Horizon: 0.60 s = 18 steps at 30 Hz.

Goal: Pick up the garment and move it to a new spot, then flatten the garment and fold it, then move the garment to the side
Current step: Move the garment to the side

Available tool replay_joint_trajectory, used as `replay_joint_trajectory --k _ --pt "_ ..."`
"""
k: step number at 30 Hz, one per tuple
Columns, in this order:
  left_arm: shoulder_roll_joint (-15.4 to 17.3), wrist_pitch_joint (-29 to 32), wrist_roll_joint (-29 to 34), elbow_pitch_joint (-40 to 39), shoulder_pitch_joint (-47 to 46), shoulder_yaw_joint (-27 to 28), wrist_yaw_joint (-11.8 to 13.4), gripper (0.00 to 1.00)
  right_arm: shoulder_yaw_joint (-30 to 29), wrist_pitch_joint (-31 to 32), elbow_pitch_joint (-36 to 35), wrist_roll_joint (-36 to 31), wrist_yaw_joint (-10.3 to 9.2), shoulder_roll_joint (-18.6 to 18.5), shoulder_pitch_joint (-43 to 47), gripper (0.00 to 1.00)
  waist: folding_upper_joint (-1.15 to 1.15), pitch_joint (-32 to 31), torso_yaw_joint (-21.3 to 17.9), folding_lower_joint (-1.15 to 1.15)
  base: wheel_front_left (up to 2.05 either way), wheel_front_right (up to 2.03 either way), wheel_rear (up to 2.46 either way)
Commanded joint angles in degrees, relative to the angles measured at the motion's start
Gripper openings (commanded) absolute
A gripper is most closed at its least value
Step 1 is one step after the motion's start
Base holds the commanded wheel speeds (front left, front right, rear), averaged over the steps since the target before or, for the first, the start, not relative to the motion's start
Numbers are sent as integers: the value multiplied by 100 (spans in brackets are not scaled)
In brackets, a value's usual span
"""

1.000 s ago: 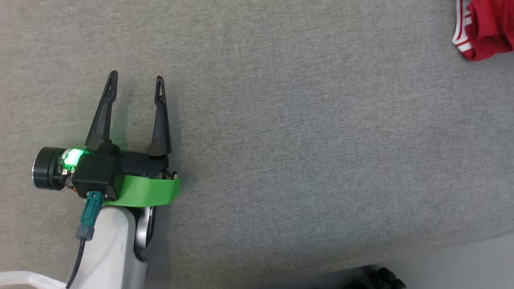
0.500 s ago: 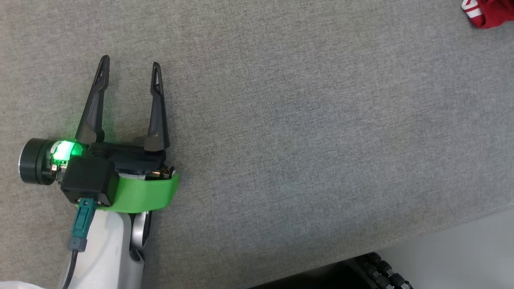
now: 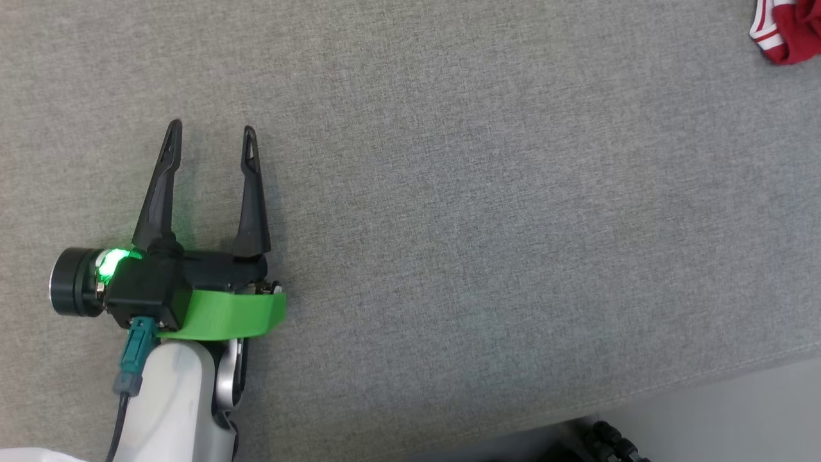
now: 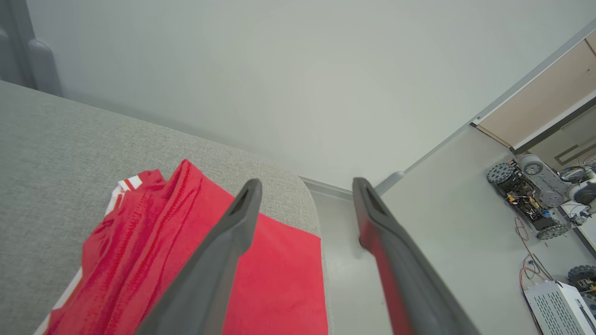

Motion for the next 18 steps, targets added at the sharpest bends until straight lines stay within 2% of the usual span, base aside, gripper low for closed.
replay_joint_trajectory --k 1,7,11,18 --pt "-1 -21 -74 67 143 58 47 100 53 -156 -5 -30 -13 74 18 100 0 -346 99 -1 0 0 0" --pt "-27 -27 -251 127 477 270 64 100 75 -500 -195 -3 -13 552 436 100 0 -967 205 -1 0 0 0" --pt "-51 -23 -340 150 753 437 57 100 -163 -572 -402 -79 -12 982 877 100 0 -1360 256 -1 0 0 0" --pt "-100 -24 -407 196 1182 642 -11 100 -914 -570 -1309 -590 -12 1667 2026 100 0 -1921 344 -1 0 0 0"
